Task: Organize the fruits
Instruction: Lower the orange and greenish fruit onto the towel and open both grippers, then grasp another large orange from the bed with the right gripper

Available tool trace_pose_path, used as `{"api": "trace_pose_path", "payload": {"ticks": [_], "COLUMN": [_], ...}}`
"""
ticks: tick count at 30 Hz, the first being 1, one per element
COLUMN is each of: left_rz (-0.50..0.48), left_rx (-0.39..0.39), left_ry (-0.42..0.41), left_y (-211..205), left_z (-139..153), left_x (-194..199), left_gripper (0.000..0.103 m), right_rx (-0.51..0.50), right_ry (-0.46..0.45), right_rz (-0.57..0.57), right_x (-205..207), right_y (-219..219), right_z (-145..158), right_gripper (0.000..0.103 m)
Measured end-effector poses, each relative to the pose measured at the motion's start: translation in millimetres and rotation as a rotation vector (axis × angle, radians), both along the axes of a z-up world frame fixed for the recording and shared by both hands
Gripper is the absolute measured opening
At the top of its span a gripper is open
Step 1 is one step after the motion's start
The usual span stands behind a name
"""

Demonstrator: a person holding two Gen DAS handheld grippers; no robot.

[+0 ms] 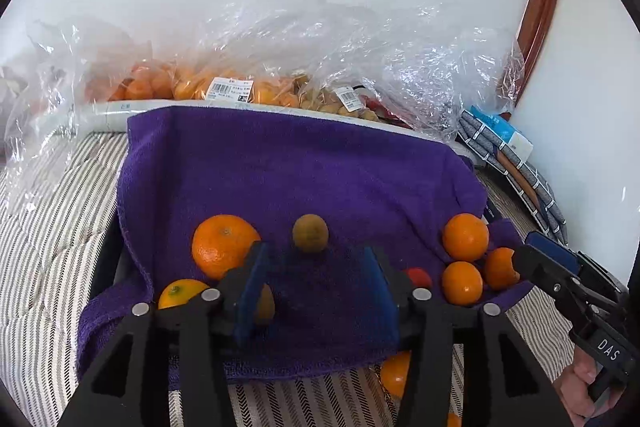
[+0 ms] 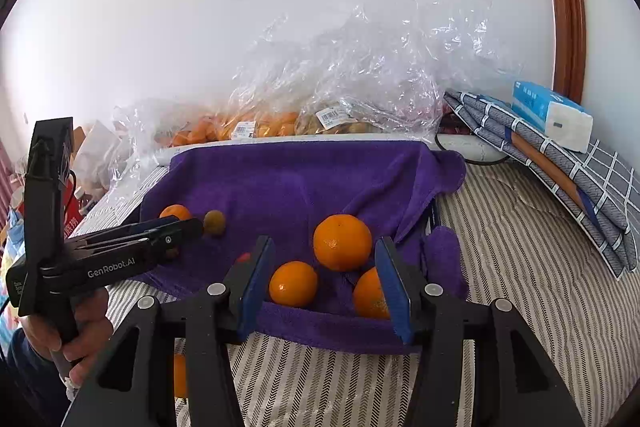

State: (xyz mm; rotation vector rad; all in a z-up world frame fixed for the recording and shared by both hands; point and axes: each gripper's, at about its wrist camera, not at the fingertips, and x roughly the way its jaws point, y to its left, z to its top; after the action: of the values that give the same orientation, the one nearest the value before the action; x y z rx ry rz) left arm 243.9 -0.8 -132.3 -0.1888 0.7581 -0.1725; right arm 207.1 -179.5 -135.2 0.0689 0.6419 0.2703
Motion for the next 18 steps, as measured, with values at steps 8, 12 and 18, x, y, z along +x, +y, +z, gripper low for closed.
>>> {"api": "trace_pose_path", "payload": {"ticks": [8, 12, 18], "left_rz": [0.087, 0.089, 0.126], "left_rx": [-0.056, -0.042, -0.02], "left_ry": [-0.1, -0.121, -0.119], "left_y": [27, 37, 57], "left_z": [12, 15, 14], "left_x": [-32, -53, -83], "left_gripper": [0.05, 0.052, 0.054], "right_rx": [-0.015, -0.064, -0.073], "right_ry": [0.001, 0.061, 0.154], "right_rz": [-0.014, 0.026, 0.089], "right_x": [-21, -44, -76], "right_y": [13, 35, 68], "right_z": [8, 0, -23], "right_gripper": [0.045, 0.045, 0.045]}}
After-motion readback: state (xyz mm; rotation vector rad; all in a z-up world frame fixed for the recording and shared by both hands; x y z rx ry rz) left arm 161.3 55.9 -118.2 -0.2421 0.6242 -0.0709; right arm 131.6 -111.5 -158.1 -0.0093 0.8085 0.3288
